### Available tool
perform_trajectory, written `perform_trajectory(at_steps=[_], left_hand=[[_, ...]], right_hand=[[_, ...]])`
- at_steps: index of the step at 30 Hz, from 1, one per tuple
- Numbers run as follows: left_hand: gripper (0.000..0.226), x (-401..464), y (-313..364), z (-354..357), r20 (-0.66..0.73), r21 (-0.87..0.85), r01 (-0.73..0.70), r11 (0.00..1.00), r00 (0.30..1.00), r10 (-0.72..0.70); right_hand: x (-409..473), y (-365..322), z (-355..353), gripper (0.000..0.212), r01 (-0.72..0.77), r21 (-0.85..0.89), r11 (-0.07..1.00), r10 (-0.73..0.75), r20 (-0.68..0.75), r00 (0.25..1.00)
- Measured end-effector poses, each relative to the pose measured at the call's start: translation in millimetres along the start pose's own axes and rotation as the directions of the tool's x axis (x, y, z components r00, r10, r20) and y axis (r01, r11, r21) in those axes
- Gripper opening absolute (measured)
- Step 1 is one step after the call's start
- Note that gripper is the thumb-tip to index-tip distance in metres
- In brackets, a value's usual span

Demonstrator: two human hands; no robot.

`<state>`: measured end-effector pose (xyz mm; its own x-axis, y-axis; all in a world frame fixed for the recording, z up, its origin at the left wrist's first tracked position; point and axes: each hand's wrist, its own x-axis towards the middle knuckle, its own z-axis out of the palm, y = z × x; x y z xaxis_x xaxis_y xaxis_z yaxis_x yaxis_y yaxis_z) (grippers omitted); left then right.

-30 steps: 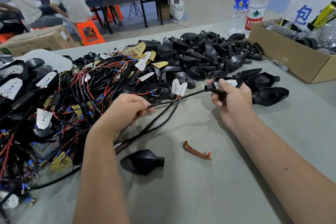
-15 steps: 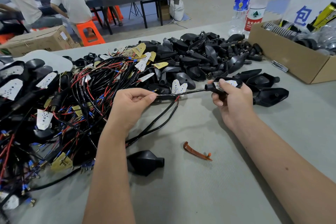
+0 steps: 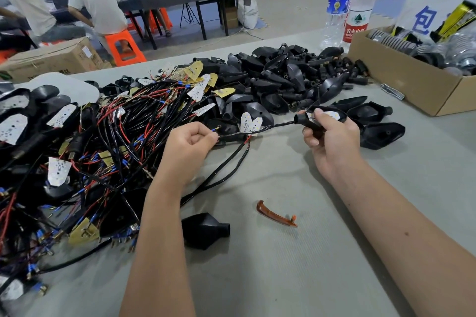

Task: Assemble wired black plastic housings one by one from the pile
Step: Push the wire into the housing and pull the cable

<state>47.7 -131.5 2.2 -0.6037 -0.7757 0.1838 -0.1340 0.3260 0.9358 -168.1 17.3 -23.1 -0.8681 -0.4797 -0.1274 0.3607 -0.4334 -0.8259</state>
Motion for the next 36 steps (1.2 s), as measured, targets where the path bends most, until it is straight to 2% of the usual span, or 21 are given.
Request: perform_trajectory(at_steps=[3,8,13,15,18,23,27,29,32,34,36], left_hand=[[0.016,-1.0,1.2,-0.9,-0.005,0.043,-0.067,0.997,0.998,0.068],[0.012,-1.2,3.1,4.6,-0.103,-0.043,-0.151,0.988,0.984,0.146],[0.009,-1.8,0.2,3.8,-0.128,-0.018,-0.131,0.991,0.984,0.127],[0.015,-1.8,-2.0,0.8,-0.135,0.039,-0.105,0.994,0.985,0.11],[0.025,-1.3,-1.1,-3.7,-0.112,0.059,-0.071,0.996,0.991,0.077],[0.021,-4.9,1.9,-10.1,0.009,-0.015,-0.079,0.997,0.997,0.079],[0.01,-5.3,3.3,-13.1,-0.022,-0.06,-0.108,0.992,0.994,0.107],[0.013,-5.7,3.4,-15.1,-0.061,-0.037,-0.12,0.992,0.991,0.118],[0.016,-3.2,0.3,-21.1,-0.173,0.051,-0.146,0.988,0.973,0.152],[0.01,-1.2,-1.3,-25.1,-0.243,0.159,-0.158,0.975,0.951,0.194],[0.004,-3.0,-0.5,-27.7,-0.261,0.193,-0.137,0.972,0.948,0.185]], right_hand=[[0.0,1.1,0.1,0.009,0.003,-0.024,1.0,-0.003,0.002,1.0],[-0.6,2.1,0.6,0.011,0.023,-0.071,0.997,-0.02,0.038,0.999],[-2.3,3.5,1.9,0.016,0.061,-0.115,0.991,-0.055,0.057,0.997],[-3.2,3.2,2.5,0.017,0.055,-0.114,0.992,-0.05,0.051,0.997],[-3.8,2.7,2.2,0.016,0.051,-0.113,0.992,-0.048,0.033,0.998],[-3.7,0.4,0.6,0.022,0.112,-0.171,0.979,-0.11,0.02,0.994],[-2.1,-3.6,-2.5,0.026,0.184,-0.35,0.919,-0.182,0.04,0.982],[0.8,-6.8,-5.1,0.024,0.179,-0.442,0.879,-0.168,0.065,0.984],[2.9,-9.7,-8.9,0.015,0.198,-0.562,0.803,-0.113,0.184,0.976],[2.1,-10.2,-11.2,0.015,0.247,-0.651,0.718,-0.105,0.25,0.962],[2.3,-11.2,-14.9,0.019,0.307,-0.757,0.577,-0.164,0.261,0.951]])
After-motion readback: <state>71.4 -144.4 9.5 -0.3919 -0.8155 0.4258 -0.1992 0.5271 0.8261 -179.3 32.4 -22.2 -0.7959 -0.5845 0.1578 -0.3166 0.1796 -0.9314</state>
